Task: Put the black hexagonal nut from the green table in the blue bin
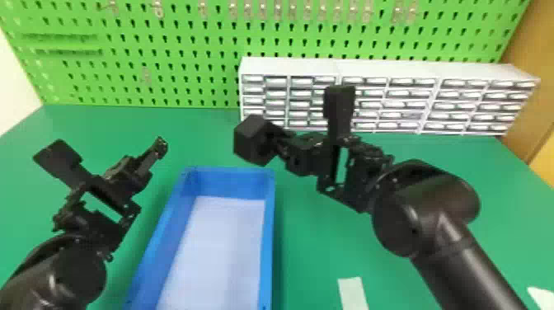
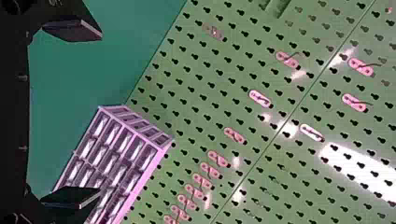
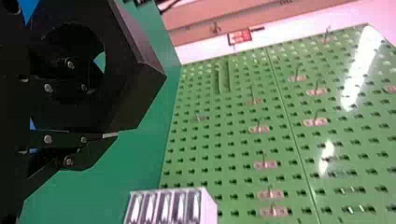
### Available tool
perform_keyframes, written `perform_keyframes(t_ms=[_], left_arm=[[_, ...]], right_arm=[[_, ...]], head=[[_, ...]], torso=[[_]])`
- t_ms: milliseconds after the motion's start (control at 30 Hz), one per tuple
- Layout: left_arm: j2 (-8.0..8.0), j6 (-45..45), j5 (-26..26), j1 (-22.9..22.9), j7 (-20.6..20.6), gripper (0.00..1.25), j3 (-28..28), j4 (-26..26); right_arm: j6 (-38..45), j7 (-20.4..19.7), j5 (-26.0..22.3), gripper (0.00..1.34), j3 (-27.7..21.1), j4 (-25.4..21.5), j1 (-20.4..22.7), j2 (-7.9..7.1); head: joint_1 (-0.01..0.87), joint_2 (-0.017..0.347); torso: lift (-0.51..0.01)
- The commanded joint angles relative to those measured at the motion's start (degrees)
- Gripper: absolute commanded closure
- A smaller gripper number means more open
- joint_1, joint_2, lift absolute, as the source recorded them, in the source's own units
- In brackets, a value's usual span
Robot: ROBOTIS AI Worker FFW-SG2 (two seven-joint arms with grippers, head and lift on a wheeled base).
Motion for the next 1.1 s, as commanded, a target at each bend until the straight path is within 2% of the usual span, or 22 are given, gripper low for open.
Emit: perform_keyframes(t_ms=[0, 433, 867, 967, 1067], left_arm=[[0.00, 0.0, -0.2, -0.1, 0.0, 0.11, -0.1, 0.1], [0.00, 0.1, -0.3, -0.2, 0.0, 0.11, -0.1, 0.3], [0.00, 0.0, -0.2, -0.4, -0.1, 0.11, -0.3, 0.4], [0.00, 0.0, -0.2, -0.3, -0.1, 0.11, -0.3, 0.4], [0.00, 0.1, -0.2, -0.4, -0.1, 0.11, -0.3, 0.4]], right_arm=[[-0.1, 0.0, -1.5, 0.93, 3.4, 0.8, -0.8, -0.20], [-0.1, 0.1, -2.3, 0.93, 10.9, 2.1, -2.4, -1.52], [-0.1, 0.2, -2.7, 0.92, 12.5, 2.3, -2.8, -2.40], [-0.1, 0.2, -2.7, 0.82, 12.6, 2.3, -2.8, -2.57], [-0.1, 0.3, -2.7, 0.54, 12.6, 2.3, -2.8, -2.66]], head=[[0.666, 0.032], [0.666, 0.032], [0.666, 0.032], [0.666, 0.032], [0.666, 0.032]], torso=[[-0.100], [-0.100], [-0.100], [-0.100], [-0.100]])
